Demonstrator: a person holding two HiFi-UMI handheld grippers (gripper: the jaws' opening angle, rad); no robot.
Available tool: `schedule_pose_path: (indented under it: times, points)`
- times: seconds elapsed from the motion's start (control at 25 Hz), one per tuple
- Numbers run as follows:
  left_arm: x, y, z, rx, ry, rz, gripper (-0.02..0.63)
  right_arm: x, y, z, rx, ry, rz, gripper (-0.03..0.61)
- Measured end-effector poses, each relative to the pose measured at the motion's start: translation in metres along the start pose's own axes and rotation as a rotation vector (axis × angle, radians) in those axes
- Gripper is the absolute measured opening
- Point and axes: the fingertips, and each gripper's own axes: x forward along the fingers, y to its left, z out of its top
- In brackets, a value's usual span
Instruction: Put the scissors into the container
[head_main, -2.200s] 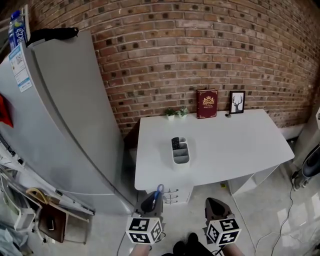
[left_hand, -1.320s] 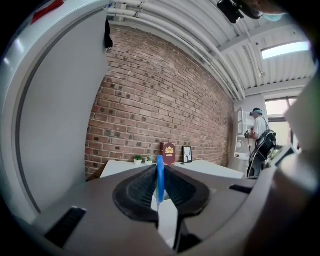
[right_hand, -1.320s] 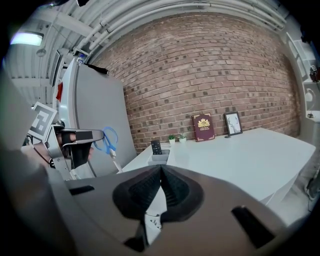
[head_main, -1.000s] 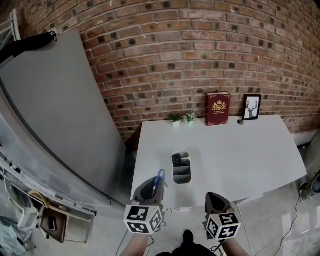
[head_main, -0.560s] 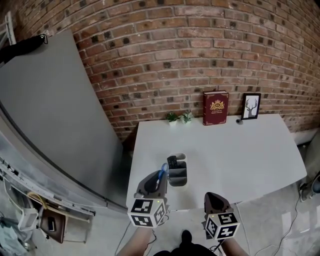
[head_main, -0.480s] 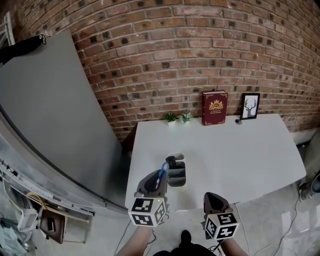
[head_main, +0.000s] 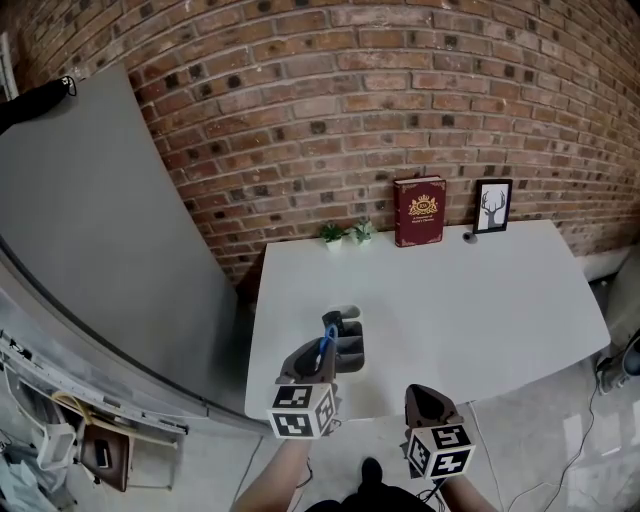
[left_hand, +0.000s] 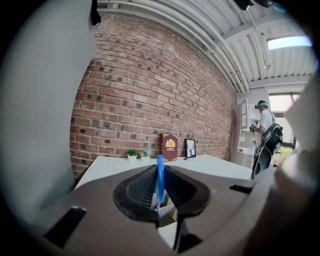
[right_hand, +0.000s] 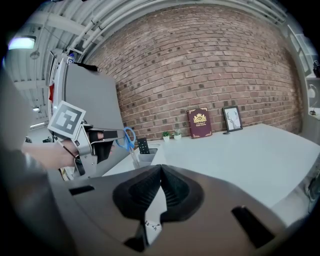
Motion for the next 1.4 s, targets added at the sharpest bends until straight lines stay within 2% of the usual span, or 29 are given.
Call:
schedule_pose_path:
  times: [0.52, 0.88, 1.16, 1.4]
  points:
    - [0.008, 0.011, -0.04, -0.064, 0.106, 0.011, 0.041, 0.0, 0.007, -0.003, -0.002, 0.01, 0.015, 0.0]
    - [0.012, 0.008, -0.058, -0.131, 0.16, -0.046, 0.041, -0.003, 0.002, -0.005, 0.0, 0.013, 0.009, 0.0]
    - [0.014, 0.018, -0.063, -0.152, 0.159, -0.022, 0.041, -0.001, 0.003, -0.006, 0.004, 0.014, 0.012, 0.0]
    - [0.02, 0.022, -0.064, -0.15, 0.176, -0.046, 0.041, -0.002, 0.0, -0.008, 0.006, 0.02, 0.004, 0.0]
